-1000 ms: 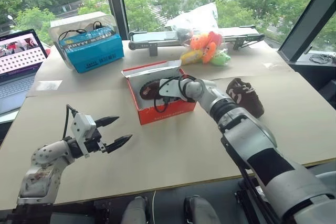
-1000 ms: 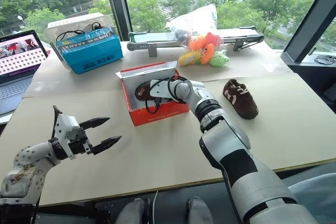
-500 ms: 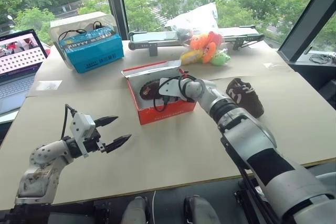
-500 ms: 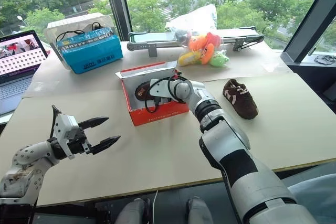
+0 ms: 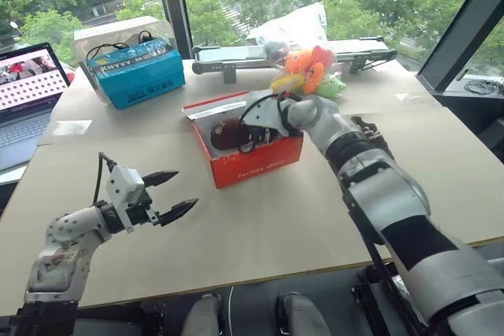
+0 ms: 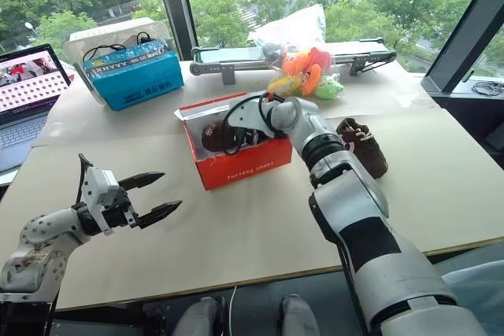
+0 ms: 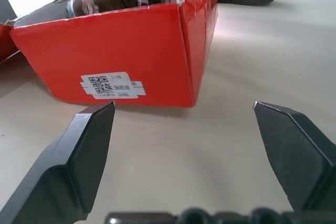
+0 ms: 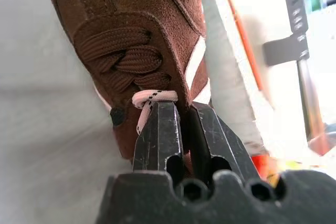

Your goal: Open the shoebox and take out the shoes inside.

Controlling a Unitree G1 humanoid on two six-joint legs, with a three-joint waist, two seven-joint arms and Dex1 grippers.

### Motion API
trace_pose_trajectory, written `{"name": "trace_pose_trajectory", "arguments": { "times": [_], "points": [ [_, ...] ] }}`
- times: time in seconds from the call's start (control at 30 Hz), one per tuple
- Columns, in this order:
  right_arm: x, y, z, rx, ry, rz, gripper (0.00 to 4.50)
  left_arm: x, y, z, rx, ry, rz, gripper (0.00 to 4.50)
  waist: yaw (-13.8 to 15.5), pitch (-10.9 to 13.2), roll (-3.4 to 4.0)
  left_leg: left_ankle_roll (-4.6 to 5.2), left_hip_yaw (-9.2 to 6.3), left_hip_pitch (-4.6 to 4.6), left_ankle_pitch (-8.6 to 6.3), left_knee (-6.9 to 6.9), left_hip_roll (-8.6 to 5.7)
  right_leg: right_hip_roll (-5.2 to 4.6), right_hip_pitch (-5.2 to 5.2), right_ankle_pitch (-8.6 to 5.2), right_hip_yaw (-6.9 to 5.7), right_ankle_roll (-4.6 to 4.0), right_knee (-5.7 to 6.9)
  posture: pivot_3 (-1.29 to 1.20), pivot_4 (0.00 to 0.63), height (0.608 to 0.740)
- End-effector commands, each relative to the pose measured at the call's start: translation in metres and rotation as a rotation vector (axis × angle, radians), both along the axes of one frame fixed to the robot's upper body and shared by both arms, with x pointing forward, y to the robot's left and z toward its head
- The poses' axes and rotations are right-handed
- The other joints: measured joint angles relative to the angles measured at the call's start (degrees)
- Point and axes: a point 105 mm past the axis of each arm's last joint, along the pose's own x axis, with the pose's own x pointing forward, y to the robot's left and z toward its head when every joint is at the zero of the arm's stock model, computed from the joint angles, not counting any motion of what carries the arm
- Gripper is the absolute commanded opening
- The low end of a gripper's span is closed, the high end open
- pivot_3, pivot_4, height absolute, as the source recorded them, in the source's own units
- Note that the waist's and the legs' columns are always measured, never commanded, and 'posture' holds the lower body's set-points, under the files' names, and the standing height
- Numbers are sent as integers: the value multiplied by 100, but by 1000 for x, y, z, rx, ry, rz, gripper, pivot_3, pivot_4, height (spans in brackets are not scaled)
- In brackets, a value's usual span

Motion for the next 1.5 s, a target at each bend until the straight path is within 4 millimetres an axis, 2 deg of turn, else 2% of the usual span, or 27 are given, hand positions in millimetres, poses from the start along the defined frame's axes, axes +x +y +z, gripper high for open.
{"name": "trace_pose_trajectory", "arguments": {
  "times": [0.03, 0.27, 0.47, 0.57, 0.63, 0.73, 0.9, 0.93, 1.0, 1.1, 1.17, 1.23, 1.33, 1.43, 1.5],
  "points": [
    [-6, 11, 40, 80, -79, 52, 28, 3, -3, 6, -2, -25, -21, 4500, -13, 0, 0, 0, 0, 0, 0, 0, 0, 0, 0, 0, 0, 0, 0, 0, 150, 740],
    [-13, 12, 46, 167, -11, 75, 28, 7, -4, 7, 3, -27, -32, 4500, -13, 0, 0, 0, 1, 0, 0, 0, 0, 0, 0, 0, 0, 0, 0, 0, 150, 740],
    [-10, -3, 27, 140, 5, 25, 28, 8, -4, 7, 4, -30, -31, 4500, 9, -1, -1, 0, 0, 0, 0, 2, -1, 0, 3, 1, 0, 0, 0, 0, 150, 740],
    [-8, -9, 32, 167, -35, -14, 28, 7, -4, 6, 5, -25, -32, 4500, 8, 0, -1, 0, 1, 0, 0, 2, -1, 0, 1, 1, 0, 0, 1, 0, 150, 740],
    [-8, -14, 42, 190, -63, -29, 28, 7, -5, 5, 4, -23, -33, 4500, 8, 1, 1, 0, 1, -1, 0, 2, -1, 0, -1, 1, 0, 0, 2, 0, 150, 740],
    [-18, -25, 79, 287, -115, -39, 28, 7, -5, 4, 3, -19, -32, 4500, 8, 2, 1, 0, 2, -5, 0, 2, 0, 0, -5, 1, 1, 0, 1, 0, 150, 740],
    [-36, -47, 128, 496, -98, -103, 28, 7, -8, 1, 1, -13, -39, 4500, 20, 2, 1, 0, 2, -4, 0, 1, 0, 0, -4, 1, 1, 0, 0, 0, 150, 740],
    [-40, -50, 133, 520, -84, -113, 28, 7, -8, 0, 1, -12, -40, 4500, 27, 2, 1, 1, 2, -4, 0, 2, 0, 0, -4, 1, 1, 0, 1, 0, 150, 740],
    [-43, -78, 142, 640, 16, -266, 28, 8, -9, 0, -7, -10, -41, 4500, 54, 2, 1, 0, 2, -4, 0, 3, 1, 0, -4, 1, 1, 0, 1, 0, 150, 740],
    [-55, -117, 144, 803, 183, -470, 28, 9, -11, -1, -14, -8, -43, 4500, 149, 2, 1, -3, 1, -5, -2, 4, 2, -1, -5, 2, 0, -2, 1, 0, 150, 740],
    [-64, -136, 147, 889, 231, -561, 28, 8, -11, -2, -15, -3, -44, 4500, 208, 2, 1, -40, 0, -9, -25, 4, 0, -4, -6, 1, -2, -4, -2, 0, 150, 740],
    [-72, -165, 150, 1025, 289, -696, 28, 8, -12, -4, -18, 4, -46, 4500, 222, 2, 1, -43, 4, -10, -26, 4, -1, -6, -7, 1, -2, -4, -6, 0, 150, 740],
    [-80, -184, 139, 1098, 366, -808, 28, 7, -12, -6, -21, 10, -49, 4500, 230, 2, 1, -45, 8, -10, -27, 4, -1, -8, -9, 1, -1, -3, -7, 0, 150, 740],
    [-78, -195, 105, 1105, 464, -894, 28, 7, -13, -8, -22, 16, -54, 4500, 208, 0, -1, -45, 9, -9, -28, 2, 1, -7, -10, 1, -1, -3, -6, 0, 150, 740],
    [-75, -202, 75, 1097, 525, -952, 28, 7, -15, -8, -25, 18, -58, 4500, 189, -1, -2, -44, 8, -6, -27, 3, 1, -6, -6, 1, -1, -2, -5, 0, 150, 740]
  ]
}}
